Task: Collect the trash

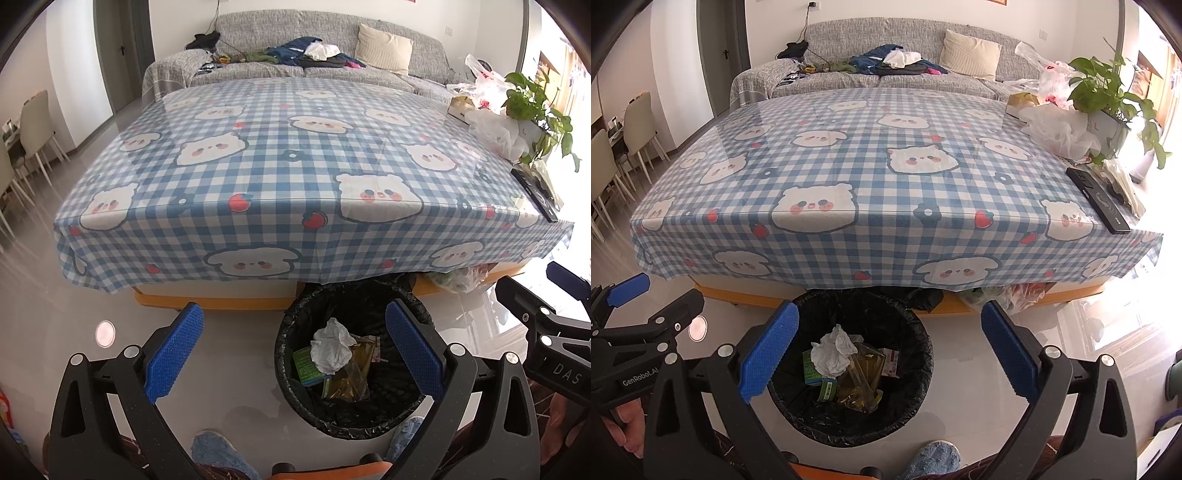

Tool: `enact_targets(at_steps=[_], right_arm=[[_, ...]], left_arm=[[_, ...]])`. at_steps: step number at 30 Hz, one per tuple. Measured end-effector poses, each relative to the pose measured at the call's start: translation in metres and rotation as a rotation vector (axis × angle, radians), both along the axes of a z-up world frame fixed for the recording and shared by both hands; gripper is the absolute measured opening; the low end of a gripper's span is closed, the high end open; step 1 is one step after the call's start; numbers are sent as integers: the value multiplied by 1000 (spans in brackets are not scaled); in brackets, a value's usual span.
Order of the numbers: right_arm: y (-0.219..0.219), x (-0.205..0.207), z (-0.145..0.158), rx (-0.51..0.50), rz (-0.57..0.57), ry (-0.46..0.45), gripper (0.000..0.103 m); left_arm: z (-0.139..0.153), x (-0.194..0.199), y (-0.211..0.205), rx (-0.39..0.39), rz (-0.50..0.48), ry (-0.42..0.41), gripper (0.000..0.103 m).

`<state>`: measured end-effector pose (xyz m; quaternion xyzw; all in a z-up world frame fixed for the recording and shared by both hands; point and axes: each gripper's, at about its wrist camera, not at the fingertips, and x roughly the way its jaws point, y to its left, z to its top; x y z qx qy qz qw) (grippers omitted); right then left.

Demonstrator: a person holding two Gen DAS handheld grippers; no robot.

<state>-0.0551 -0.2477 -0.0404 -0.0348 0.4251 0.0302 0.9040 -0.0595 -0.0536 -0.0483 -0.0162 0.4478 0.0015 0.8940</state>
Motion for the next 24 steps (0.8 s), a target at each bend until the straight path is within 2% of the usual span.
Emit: enact_targets(at_steps=[24], right_arm=[[-1, 1, -5, 6, -3, 12, 95]], left_arm=[[-1, 0, 2, -4, 3, 4, 97]])
